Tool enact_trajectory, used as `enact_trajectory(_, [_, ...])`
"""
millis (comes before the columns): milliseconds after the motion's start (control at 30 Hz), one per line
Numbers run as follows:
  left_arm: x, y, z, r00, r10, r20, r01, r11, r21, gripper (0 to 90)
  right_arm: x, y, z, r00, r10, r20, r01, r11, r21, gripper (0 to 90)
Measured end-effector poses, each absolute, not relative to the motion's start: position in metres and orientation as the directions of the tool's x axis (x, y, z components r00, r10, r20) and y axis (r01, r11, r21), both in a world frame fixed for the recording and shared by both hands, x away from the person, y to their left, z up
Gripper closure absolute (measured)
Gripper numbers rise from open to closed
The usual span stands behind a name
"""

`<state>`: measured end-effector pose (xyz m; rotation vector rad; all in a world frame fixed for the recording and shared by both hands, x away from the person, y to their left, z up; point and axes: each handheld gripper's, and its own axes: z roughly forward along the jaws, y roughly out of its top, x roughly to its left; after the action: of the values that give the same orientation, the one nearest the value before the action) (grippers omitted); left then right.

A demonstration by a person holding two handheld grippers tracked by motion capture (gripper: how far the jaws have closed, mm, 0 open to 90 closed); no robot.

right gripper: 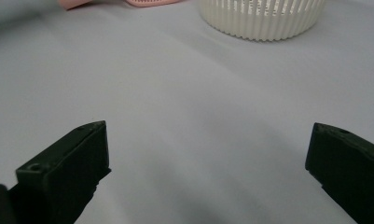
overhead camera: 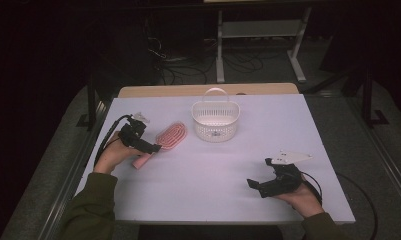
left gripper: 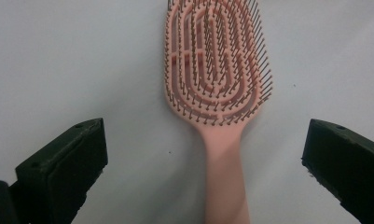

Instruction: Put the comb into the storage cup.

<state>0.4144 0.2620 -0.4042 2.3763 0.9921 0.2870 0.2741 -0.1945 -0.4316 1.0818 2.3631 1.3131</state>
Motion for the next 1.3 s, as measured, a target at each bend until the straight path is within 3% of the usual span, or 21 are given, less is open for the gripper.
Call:
enact_trajectory(900, [0.416,0.257,-0.417,0.704,0.71,-0.012,0.638,-0.626,0.448,0.3,0.274,-0.195,-0.431,-0.701,0.698,0.146,0.491,0.323,0.809,0.0])
enact_trajectory(1300, [0.417,0.254,-0.42,0.71,0.704,-0.024,0.647,-0.639,0.417,5.5,0.274,-0.195,-0.431,-0.699,0.7,0.147,0.493,0.322,0.808,0.0])
